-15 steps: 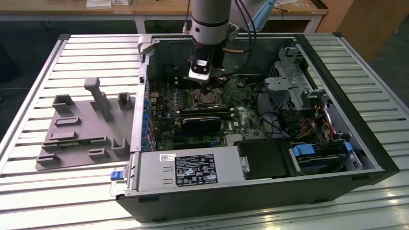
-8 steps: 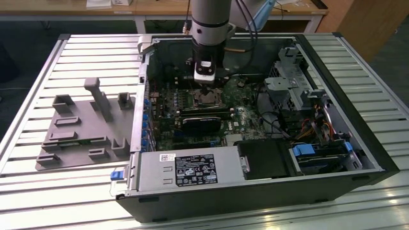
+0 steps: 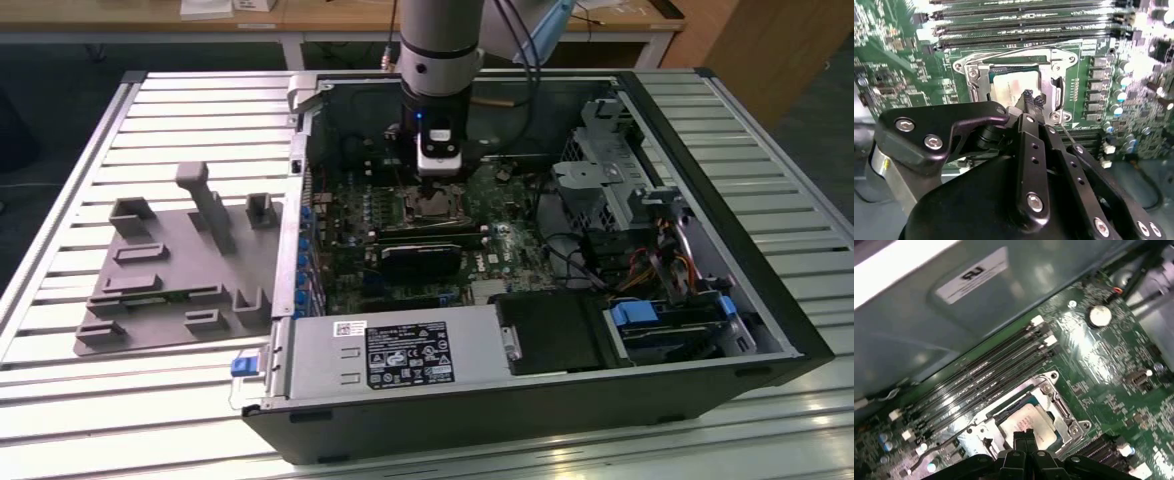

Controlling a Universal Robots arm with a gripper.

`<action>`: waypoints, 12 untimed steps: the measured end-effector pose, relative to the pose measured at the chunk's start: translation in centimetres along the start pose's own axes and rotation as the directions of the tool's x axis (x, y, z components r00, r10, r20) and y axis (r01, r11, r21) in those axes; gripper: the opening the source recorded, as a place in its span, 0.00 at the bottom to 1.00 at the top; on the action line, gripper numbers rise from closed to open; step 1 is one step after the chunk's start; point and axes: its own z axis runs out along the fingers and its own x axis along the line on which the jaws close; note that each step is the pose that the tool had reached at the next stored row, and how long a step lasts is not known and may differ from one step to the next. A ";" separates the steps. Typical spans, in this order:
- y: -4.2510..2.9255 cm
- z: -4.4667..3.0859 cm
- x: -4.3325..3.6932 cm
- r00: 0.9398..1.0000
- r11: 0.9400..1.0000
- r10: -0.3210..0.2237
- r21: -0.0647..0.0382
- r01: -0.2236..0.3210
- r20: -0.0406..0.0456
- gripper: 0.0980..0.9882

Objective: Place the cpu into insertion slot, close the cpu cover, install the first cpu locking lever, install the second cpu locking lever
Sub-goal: 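Close the cpu cover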

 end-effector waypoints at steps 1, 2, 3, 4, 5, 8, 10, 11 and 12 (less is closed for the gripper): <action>0.00 0.01 0.00 1.000 1.000 -0.018 0.000 0.018 -0.001 0.00; 0.00 0.02 0.00 0.999 0.999 -0.037 0.000 0.037 -0.001 0.00; 0.00 0.03 0.00 0.998 0.998 -0.056 0.000 0.056 -0.002 0.00; 0.00 0.04 0.00 0.997 0.997 -0.073 0.000 0.073 -0.002 0.00; 0.00 0.04 0.00 0.996 0.996 -0.091 0.000 0.091 -0.002 0.00; 0.00 0.06 0.00 0.990 0.990 -0.139 -0.004 0.139 0.003 0.00; 0.00 0.07 0.00 0.986 0.986 -0.169 -0.007 0.169 0.008 0.00; 0.00 0.08 0.00 0.983 0.983 -0.184 -0.008 0.184 0.010 0.00; 0.00 0.09 0.00 0.980 0.980 -0.199 -0.009 0.199 0.012 0.00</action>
